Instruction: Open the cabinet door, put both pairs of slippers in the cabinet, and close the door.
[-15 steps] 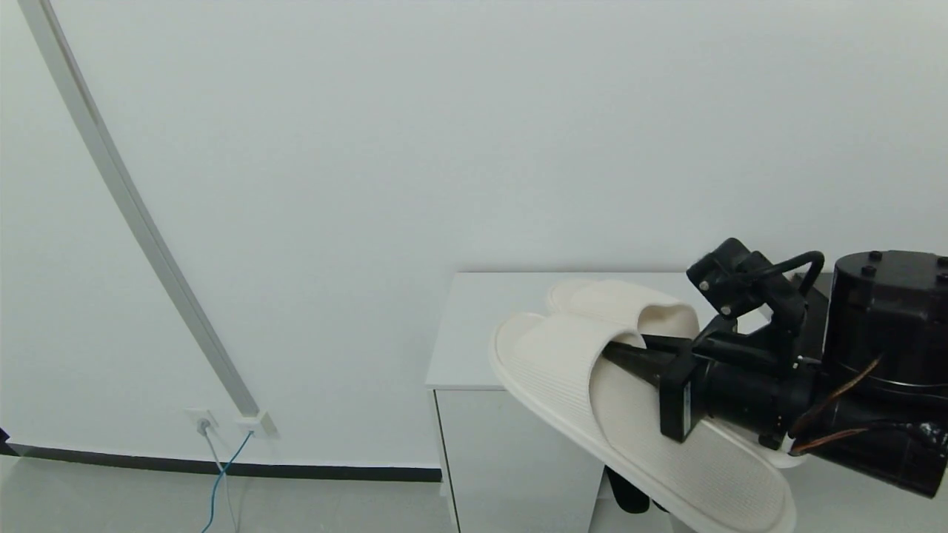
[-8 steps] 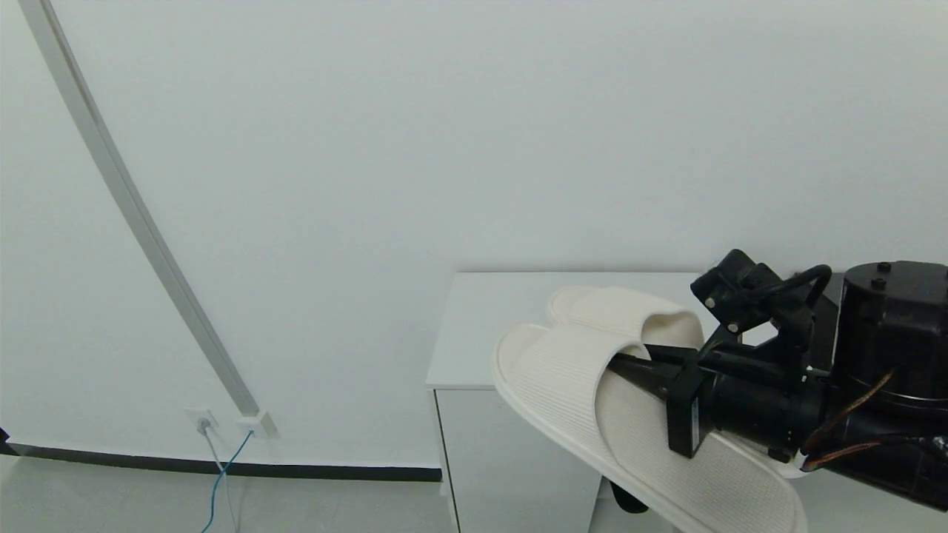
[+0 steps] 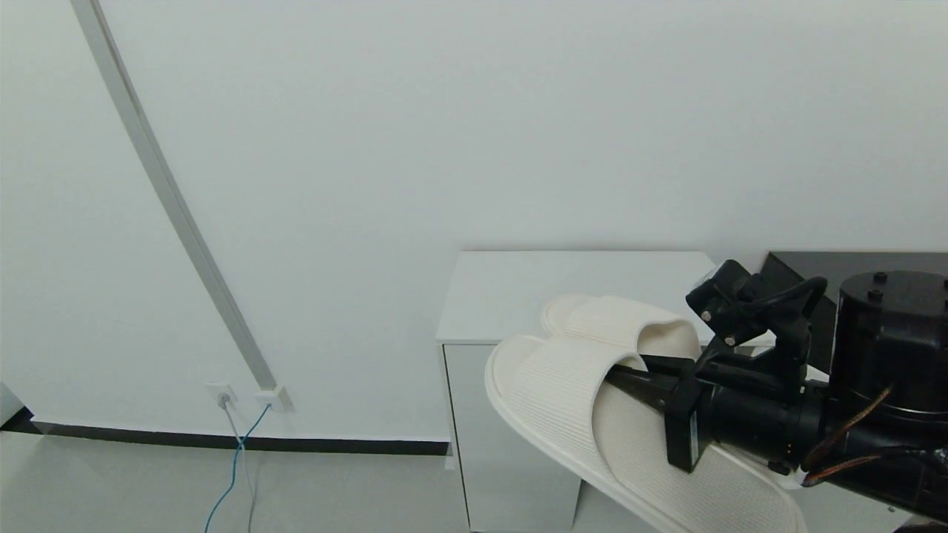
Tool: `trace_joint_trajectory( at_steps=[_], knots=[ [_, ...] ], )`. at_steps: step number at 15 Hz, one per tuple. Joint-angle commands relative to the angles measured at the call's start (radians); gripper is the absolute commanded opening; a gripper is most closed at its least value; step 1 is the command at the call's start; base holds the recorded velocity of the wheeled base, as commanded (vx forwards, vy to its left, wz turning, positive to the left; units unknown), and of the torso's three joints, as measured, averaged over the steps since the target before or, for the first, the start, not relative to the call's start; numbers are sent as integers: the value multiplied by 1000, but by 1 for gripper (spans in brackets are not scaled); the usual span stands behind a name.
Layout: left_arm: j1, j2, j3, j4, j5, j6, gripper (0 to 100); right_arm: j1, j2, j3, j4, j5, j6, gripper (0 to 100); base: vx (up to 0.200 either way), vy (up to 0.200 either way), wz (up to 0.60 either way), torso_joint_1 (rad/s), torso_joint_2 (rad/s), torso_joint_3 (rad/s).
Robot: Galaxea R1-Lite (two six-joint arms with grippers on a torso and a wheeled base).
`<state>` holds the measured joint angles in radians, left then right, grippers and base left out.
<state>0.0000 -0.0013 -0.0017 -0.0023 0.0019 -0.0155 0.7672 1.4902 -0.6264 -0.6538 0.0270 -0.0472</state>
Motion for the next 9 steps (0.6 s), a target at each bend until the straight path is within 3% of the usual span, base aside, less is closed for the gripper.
trace_joint_trajectory(
  at_steps=[1,9],
  knots=[
    [0,1,0,-1,1,-3,0,3,4,1,-1,1,1,0,0,0,0,0,0,0],
    [0,1,0,-1,1,-3,0,10,12,10,-1,2,1,0,0,0,0,0,0,0]
  ],
)
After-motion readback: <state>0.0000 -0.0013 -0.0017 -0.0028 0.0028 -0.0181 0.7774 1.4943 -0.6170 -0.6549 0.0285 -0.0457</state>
